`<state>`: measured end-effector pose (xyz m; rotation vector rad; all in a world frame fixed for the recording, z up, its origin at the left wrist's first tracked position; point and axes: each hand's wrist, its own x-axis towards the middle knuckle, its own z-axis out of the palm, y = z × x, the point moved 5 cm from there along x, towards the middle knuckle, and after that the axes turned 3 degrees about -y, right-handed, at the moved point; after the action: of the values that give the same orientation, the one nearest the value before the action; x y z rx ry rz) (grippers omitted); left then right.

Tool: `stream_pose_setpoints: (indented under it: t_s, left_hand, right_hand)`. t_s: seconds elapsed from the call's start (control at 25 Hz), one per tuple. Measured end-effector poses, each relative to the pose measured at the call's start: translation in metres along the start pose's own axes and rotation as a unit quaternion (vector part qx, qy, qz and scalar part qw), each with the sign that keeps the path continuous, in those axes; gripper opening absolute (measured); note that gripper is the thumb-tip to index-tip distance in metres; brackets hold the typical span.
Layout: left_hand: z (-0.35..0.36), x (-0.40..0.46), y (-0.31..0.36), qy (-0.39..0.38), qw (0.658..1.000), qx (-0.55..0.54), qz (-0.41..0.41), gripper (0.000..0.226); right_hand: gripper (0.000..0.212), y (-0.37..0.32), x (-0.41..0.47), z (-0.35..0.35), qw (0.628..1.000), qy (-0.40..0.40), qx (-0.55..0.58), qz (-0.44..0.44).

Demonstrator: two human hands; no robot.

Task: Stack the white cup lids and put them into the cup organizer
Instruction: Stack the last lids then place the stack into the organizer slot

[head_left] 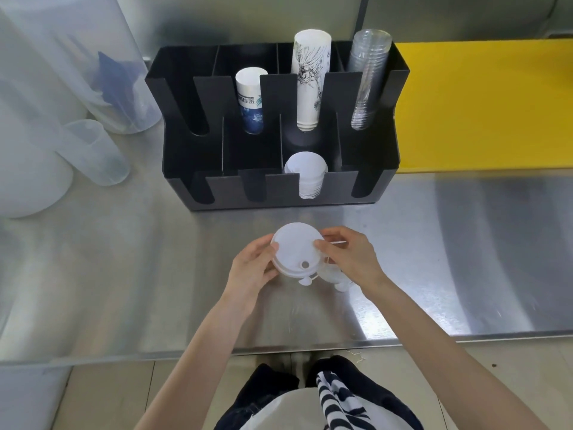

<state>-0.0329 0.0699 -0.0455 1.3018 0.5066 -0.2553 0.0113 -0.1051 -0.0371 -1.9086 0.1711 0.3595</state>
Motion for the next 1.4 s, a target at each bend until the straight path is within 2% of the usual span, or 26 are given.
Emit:
stream_pose_setpoints:
  t_s: [0.36,0.52,0.72,0.92,1.12,1.24,1.4]
  left_hand:
    - [0.052,0.016,-0.005,-0.035,0.989,0.14,-0.006,0.026]
    - [0.063,0.027,-0.015,-0.016,0.973,0.23,-0.026,0.032]
    - [0.067,0.028,-0.021,0.007,0.963,0.269,-0.003,0.025]
    - [0.068,0.028,-0.024,0.01,0.942,0.334,0.028,0.027]
    - [0.067,0.027,-0.026,0.002,0.933,0.359,0.014,0.029]
    - [0.066,0.025,-0.024,-0.005,0.932,0.362,0.024,0.028]
    - [0.06,0.023,-0.019,0.008,0.972,0.233,0.018,0.027]
  right_hand:
    - [0.019,0.025,-0.002,-0.043,0.996,0.072,-0.021,0.046]
    - [0.021,0.035,-0.002,-0.051,0.994,0.092,-0.03,0.052]
    - [0.021,0.046,-0.002,-0.052,0.994,0.089,-0.018,0.062]
    - [0.021,0.055,-0.003,-0.051,0.994,0.076,-0.045,0.06]
    - [0.029,0.062,-0.003,-0.049,0.993,0.054,-0.062,0.09]
    - [0.026,0.061,-0.005,-0.048,0.994,0.064,-0.03,0.083]
    - [0.024,0.053,-0.005,-0.045,0.995,0.075,-0.002,0.064]
